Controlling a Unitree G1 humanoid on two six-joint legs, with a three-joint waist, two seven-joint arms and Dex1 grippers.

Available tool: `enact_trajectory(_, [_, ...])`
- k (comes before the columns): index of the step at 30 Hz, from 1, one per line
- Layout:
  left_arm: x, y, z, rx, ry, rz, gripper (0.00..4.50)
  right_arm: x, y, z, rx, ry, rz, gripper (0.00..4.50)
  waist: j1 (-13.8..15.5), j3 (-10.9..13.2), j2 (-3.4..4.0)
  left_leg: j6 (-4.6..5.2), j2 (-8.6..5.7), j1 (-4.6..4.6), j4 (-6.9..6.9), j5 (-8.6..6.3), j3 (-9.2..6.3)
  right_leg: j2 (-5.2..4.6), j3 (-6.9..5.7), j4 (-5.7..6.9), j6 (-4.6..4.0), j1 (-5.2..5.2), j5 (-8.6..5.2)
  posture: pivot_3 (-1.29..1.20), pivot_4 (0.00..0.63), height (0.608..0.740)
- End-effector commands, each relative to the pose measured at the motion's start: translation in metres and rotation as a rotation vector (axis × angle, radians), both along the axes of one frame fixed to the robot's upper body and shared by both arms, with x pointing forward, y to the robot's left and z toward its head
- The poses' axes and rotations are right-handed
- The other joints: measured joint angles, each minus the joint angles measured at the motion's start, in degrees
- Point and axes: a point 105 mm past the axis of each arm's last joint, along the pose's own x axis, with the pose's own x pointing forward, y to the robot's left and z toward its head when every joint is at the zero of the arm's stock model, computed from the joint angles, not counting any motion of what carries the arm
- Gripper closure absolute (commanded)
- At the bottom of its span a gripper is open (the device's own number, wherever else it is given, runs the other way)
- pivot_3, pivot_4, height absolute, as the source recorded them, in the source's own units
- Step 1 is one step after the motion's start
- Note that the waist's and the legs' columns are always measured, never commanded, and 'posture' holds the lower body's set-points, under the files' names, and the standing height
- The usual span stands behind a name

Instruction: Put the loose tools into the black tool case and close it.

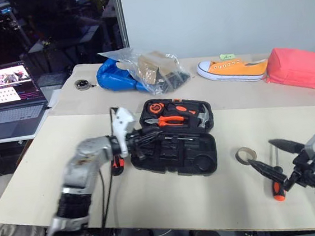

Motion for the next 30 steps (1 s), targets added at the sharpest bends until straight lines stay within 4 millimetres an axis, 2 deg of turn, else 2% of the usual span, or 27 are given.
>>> enact_trajectory(1, [-0.031, -0.009, 0.015, -0.003, -0.005, -0.173, 1.69, -0.009, -0.013, 0.002, -0.035, 0.059, -0.122, 0.00, 0.08, 0.05, -0.08, 0.00, -0.02, 0.01, 0.00, 0.00, 0.01, -0.03, 0.00, 0.00, 0.03, 0.01, -0.02, 0.00, 0.150, 0.740])
enact_trajectory(4, [-0.049, -0.012, 0.021, 0.017, 0.023, -0.279, 0.72, -0.017, -0.033, -0.012, -0.054, 0.189, -0.275, 0.00, 0.10, 0.12, -0.22, 0.01, 0.01, 0.07, 0.01, 0.00, -0.02, -0.03, -0.06, -0.07, 0.13, 0.10, -0.08, 0.00, 0.150, 0.740])
enact_trajectory(6, [-0.056, -0.015, 0.025, 0.037, 0.042, -0.329, 0.04, -0.018, -0.040, -0.020, -0.056, 0.258, -0.329, 0.00, 0.08, 0.15, -0.26, 0.01, 0.03, 0.07, -0.01, 0.00, -0.02, -0.03, -0.05, -0.23, 0.16, 0.16, -0.10, 0.00, 0.150, 0.740])
enact_trajectory(12, [-0.066, -0.024, 0.041, 0.067, 0.019, -0.416, 0.04, -0.007, -0.053, -0.048, -0.005, 0.425, -0.455, 0.00, -0.40, 0.28, -0.47, 0.02, 0.06, 0.12, 0.00, 0.00, -0.02, 0.03, -0.01, -0.46, 0.29, 0.29, -0.13, 0.00, 0.150, 0.740])
enact_trajectory(15, [-0.066, -0.027, 0.044, 0.081, -0.004, -0.414, 0.00, -0.001, -0.052, -0.059, 0.008, 0.471, -0.461, 0.78, -0.16, 0.26, -0.41, 0.05, 0.01, 0.08, -0.07, -0.02, -0.04, 0.06, -0.04, -0.48, 0.28, 0.25, -0.16, 0.00, 0.150, 0.740])
enact_trajectory(21, [-0.063, -0.028, 0.044, 0.072, -0.020, -0.365, 0.00, 0.005, -0.055, -0.062, 0.004, 0.505, -0.455, 2.77, -0.09, 0.13, -0.19, 0.20, -0.12, -0.47, -0.04, -0.11, -0.04, 0.06, -0.03, -0.48, 0.17, -0.22, -0.11, 0.00, 0.150, 0.740])
enact_trajectory(24, [-0.064, -0.027, 0.043, 0.061, -0.015, -0.337, 0.00, 0.009, -0.061, -0.048, -0.045, 0.447, -0.444, 3.82, -0.09, 0.12, -0.18, 0.22, -0.12, -0.58, 0.00, -0.12, -0.04, 0.06, -0.03, -0.49, 0.21, -0.31, -0.11, 0.00, 0.150, 0.740])
enact_trajectory(26, [-0.059, -0.024, 0.041, 0.060, -0.062, -0.278, 0.00, 0.013, -0.063, -0.026, -0.090, 0.354, -0.404, 3.85, -0.02, 0.13, -0.17, 0.23, -0.14, -0.60, 0.00, -0.12, -0.04, 0.05, -0.02, -0.49, 0.22, -0.33, -0.12, 0.00, 0.150, 0.740])
enact_trajectory(28, [-0.055, -0.018, 0.040, 0.026, -0.087, -0.210, 0.00, 0.024, -0.048, 0.004, -0.045, 0.230, -0.302, 3.85, -0.12, 0.16, -0.19, 0.23, -0.15, -0.58, 0.00, -0.13, -0.03, 0.05, -0.01, -0.48, 0.24, -0.34, -0.13, 0.00, 0.150, 0.740])
enact_trajectory(29, [-0.053, -0.013, 0.037, 0.014, -0.073, -0.168, 0.00, 0.030, -0.034, 0.019, -0.035, 0.171, -0.213, 3.85, -0.50, 0.19, -0.23, 0.23, -0.12, -0.58, 0.00, -0.12, -0.04, 0.08, -0.02, -0.47, 0.24, -0.35, -0.13, 0.00, 0.150, 0.740])
enact_trajectory(30, [-0.056, -0.006, 0.036, -0.026, -0.090, -0.160, 0.00, 0.036, -0.010, 0.032, -0.036, 0.120, -0.070, 3.85, -0.78, 0.24, -0.26, 0.23, -0.08, -0.56, 0.02, -0.13, -0.03, 0.14, 0.05, -0.46, 0.26, -0.36, -0.12, 0.00, 0.150, 0.740])
